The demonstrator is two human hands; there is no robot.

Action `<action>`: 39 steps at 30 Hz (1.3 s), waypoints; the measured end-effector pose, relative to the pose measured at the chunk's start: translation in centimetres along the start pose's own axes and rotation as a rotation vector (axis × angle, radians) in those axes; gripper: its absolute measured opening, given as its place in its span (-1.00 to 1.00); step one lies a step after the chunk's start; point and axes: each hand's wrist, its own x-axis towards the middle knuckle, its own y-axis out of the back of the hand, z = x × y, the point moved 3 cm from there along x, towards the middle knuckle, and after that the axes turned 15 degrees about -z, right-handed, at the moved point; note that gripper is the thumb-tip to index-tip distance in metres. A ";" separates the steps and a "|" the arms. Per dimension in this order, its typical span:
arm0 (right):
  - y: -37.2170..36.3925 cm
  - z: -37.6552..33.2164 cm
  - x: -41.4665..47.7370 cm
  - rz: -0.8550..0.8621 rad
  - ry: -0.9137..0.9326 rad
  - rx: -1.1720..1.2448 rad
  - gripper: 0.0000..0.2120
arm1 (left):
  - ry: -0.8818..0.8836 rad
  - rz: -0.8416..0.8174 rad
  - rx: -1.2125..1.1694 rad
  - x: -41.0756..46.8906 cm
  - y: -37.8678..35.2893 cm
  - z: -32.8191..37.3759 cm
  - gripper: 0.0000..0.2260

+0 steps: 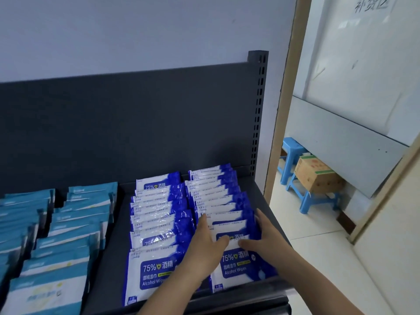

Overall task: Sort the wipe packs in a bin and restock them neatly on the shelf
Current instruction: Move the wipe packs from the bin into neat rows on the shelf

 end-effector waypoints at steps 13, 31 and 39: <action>0.8 -1.7 3.5 0.051 0.021 0.180 -0.19 | -0.006 0.049 -0.110 5.2 3.6 -0.7 -0.55; 1.9 -1.8 7.2 -0.026 -0.046 0.369 -0.26 | 0.067 0.078 -0.213 9.2 6.0 0.7 -0.19; 2.6 -2.6 9.2 -0.052 -0.006 0.438 -0.40 | 0.047 -0.006 -0.265 10.2 5.8 0.2 -0.52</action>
